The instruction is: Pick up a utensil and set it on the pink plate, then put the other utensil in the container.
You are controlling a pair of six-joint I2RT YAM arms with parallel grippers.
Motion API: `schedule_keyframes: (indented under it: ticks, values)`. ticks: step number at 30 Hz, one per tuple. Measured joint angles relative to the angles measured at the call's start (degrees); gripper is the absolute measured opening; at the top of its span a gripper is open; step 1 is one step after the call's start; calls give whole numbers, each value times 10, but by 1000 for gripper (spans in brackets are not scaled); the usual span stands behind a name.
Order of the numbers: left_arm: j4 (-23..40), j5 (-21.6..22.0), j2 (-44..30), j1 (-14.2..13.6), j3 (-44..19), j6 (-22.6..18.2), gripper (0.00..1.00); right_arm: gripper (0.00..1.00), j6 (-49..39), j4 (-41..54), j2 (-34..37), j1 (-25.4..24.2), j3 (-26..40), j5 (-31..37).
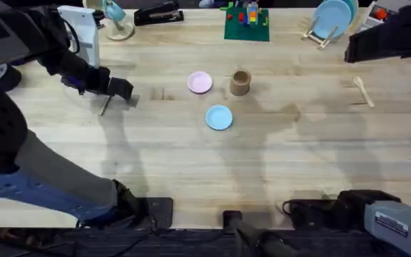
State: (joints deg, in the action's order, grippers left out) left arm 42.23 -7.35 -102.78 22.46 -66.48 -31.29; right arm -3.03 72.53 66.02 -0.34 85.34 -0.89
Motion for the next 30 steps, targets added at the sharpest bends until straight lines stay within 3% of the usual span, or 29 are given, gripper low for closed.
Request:
schedule_keyframes:
  ticks: [24,30]
  values:
    - [18,5,-15,0,-17,14,997,994,0,0,0,0,0,0]
    - [23,7,-15,-1,-19,16,908,994,0,0,0,0,0,0]
